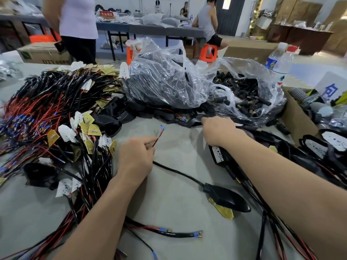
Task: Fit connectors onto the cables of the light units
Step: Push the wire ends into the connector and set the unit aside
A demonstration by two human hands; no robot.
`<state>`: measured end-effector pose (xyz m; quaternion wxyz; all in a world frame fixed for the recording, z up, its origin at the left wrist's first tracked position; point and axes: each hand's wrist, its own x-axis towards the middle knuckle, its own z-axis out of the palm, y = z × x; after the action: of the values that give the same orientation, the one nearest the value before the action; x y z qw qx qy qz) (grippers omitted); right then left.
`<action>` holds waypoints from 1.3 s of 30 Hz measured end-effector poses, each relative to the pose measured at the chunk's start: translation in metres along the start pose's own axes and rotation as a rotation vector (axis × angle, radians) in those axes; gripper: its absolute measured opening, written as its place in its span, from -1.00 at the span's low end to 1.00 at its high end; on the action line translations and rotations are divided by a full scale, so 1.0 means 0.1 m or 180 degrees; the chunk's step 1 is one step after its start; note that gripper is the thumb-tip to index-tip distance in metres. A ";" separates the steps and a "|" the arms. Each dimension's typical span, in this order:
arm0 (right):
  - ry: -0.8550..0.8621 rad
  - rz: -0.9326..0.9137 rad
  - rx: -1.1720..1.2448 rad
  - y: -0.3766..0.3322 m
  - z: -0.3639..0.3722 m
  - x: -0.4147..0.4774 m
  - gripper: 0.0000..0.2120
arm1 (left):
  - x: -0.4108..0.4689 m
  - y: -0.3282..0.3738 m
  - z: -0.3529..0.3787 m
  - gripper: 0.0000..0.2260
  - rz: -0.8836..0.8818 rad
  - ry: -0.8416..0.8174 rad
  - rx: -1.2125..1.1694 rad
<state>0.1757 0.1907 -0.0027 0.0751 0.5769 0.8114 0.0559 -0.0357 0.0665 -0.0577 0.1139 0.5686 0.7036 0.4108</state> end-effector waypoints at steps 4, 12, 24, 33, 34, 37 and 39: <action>-0.0038 -0.0051 -0.0167 -0.04 -0.01 0.08 -0.73 | 0.01 0.03 -0.01 -0.68 -0.0020 -0.0083 0.0172; 0.1342 0.0169 0.1704 -0.29 -0.05 -0.13 -0.90 | 0.03 0.07 -0.01 -0.83 -0.0301 -0.0260 0.0084; 0.0259 0.0707 0.7238 -0.73 0.17 -0.78 -0.91 | -0.03 0.07 0.03 -0.81 -0.0095 0.0116 0.0369; 0.0023 0.1195 0.7277 -0.70 0.22 -0.75 -0.86 | -0.01 0.05 0.06 -0.65 -0.0349 0.0235 0.0491; 0.0012 0.1212 0.7252 -0.70 0.23 -0.75 -0.85 | 0.00 0.05 0.06 -0.64 -0.0399 0.0207 0.0509; -0.0040 0.1234 0.7188 -0.71 0.25 -0.73 -0.87 | 0.02 0.06 0.04 -0.68 -0.0251 -0.0039 0.0668; -0.0067 0.1235 0.7164 -0.71 0.25 -0.73 -0.88 | 0.03 0.06 0.00 -0.69 -0.0178 -0.0105 0.0782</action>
<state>0.1379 0.0989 -0.0360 -0.4877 0.4329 0.2977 -0.6972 -0.0321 0.0695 -0.0526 0.0663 0.5651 0.7622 0.3087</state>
